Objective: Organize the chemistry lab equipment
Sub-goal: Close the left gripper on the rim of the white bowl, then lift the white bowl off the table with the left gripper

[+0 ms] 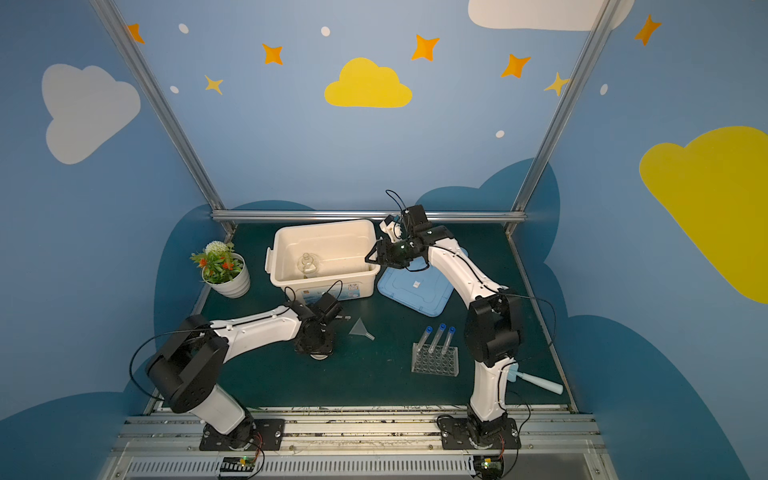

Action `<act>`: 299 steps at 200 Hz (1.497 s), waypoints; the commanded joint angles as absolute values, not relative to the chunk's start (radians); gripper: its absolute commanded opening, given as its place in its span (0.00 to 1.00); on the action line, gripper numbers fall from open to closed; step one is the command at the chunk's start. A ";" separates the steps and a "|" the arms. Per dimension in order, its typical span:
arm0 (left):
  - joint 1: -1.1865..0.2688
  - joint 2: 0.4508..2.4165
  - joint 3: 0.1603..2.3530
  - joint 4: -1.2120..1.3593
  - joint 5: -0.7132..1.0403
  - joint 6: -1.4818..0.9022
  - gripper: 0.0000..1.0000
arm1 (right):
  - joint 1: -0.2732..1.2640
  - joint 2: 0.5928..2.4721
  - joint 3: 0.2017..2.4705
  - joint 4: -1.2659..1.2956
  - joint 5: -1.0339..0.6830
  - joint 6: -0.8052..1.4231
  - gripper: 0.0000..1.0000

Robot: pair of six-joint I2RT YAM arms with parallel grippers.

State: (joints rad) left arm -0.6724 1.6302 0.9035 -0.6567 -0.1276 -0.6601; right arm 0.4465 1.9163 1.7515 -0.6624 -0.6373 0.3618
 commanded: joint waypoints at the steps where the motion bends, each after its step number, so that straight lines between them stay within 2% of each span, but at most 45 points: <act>1: -0.667 1.647 0.904 -0.687 -0.132 -0.649 0.54 | 0.440 1.888 1.747 -0.667 -0.646 0.357 0.58; 25: -0.666 1.650 0.904 -0.698 -0.138 -0.652 0.58 | 0.440 1.886 1.749 -0.667 -0.647 0.356 0.58; 39: -0.666 1.649 0.905 -0.705 -0.146 -0.656 0.67 | 0.439 1.886 1.749 -0.667 -0.646 0.353 0.58; 73: -0.666 1.646 0.915 -0.734 -0.164 -0.659 0.77 | 0.439 1.885 1.749 -0.670 -0.647 0.359 0.58; 119: -0.667 1.646 0.933 -0.783 -0.192 -0.655 0.78 | 0.438 1.885 1.745 -0.670 -0.647 0.360 0.58; 160: -0.669 1.649 0.927 -0.818 -0.207 -0.654 0.76 | 0.437 1.886 1.740 -0.666 -0.654 0.360 0.58; 299: -0.670 1.674 0.939 -0.727 -0.147 -0.655 0.71 | 0.428 1.877 1.725 -0.660 -0.657 0.360 0.58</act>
